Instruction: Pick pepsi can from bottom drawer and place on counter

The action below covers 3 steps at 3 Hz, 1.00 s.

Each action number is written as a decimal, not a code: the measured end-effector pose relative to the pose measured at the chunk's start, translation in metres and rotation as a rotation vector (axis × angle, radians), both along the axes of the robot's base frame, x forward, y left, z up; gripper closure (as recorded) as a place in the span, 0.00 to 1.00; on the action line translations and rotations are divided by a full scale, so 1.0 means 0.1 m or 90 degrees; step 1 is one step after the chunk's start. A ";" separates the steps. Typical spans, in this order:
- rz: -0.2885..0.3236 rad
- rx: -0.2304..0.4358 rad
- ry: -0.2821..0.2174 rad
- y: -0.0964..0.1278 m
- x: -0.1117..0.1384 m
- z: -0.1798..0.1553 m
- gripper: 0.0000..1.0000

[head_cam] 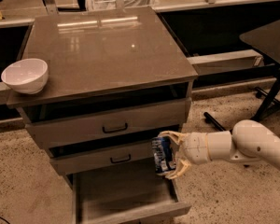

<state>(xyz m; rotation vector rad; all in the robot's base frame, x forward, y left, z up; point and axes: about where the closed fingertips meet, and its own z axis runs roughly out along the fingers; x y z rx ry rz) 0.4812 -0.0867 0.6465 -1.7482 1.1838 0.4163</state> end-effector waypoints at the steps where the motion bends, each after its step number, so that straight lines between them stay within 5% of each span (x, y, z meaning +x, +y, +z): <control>1: -0.024 0.009 0.014 0.01 0.06 0.09 1.00; 3: -0.110 -0.022 -0.066 -0.14 0.59 1.21 1.00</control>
Offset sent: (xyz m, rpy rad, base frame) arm 0.0574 -0.0134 0.1345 -0.0477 -0.1279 -0.1875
